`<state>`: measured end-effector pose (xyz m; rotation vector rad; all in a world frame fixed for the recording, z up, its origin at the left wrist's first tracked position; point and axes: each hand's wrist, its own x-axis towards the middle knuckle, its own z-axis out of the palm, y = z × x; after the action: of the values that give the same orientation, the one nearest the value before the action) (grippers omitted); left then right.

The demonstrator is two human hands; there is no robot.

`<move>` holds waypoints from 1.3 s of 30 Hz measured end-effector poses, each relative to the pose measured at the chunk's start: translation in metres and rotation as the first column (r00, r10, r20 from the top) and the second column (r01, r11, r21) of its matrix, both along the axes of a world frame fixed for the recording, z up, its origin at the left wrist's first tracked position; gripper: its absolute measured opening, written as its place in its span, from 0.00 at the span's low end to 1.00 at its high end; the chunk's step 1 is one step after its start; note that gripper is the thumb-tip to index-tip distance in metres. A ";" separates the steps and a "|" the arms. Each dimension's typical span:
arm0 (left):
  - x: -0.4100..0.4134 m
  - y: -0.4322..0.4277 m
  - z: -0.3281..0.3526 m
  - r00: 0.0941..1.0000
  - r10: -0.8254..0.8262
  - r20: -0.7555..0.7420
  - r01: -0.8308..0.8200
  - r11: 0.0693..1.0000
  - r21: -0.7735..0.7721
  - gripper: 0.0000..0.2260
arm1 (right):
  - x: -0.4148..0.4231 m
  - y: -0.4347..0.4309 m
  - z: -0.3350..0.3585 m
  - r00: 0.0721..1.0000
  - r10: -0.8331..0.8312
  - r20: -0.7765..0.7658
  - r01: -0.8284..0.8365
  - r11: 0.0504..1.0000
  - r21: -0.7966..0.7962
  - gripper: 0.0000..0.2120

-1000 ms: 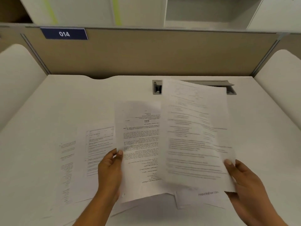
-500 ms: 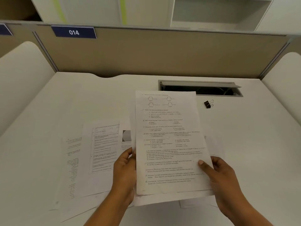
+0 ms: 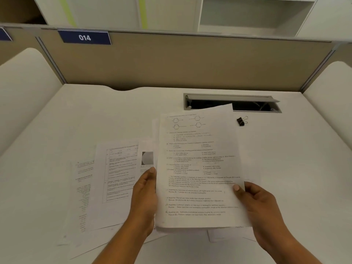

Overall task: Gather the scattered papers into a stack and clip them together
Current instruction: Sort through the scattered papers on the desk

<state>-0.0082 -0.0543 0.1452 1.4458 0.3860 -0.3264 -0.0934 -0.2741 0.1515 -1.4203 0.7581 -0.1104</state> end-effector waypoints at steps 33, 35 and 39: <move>0.014 0.026 -0.031 0.999 -0.034 0.012 0.033 0.994 0.100 0.08 | -0.013 -0.098 -0.060 0.776 -0.092 -0.625 -0.429 0.649 -0.628 0.32; 0.013 0.029 -0.034 1.000 -0.028 0.009 0.027 0.993 0.111 0.08 | -0.014 -0.094 -0.063 0.711 -0.106 -0.696 -0.491 0.634 -0.598 0.37; 0.014 0.031 -0.036 0.999 -0.022 0.024 0.019 0.992 0.121 0.08 | -0.014 -0.087 -0.065 0.648 -0.120 -0.752 -0.559 0.596 -0.577 0.42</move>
<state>0.0056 -0.0236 0.1092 1.5723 0.3758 -0.3054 -0.1078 -0.3607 0.0863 -2.4967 1.2543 0.4642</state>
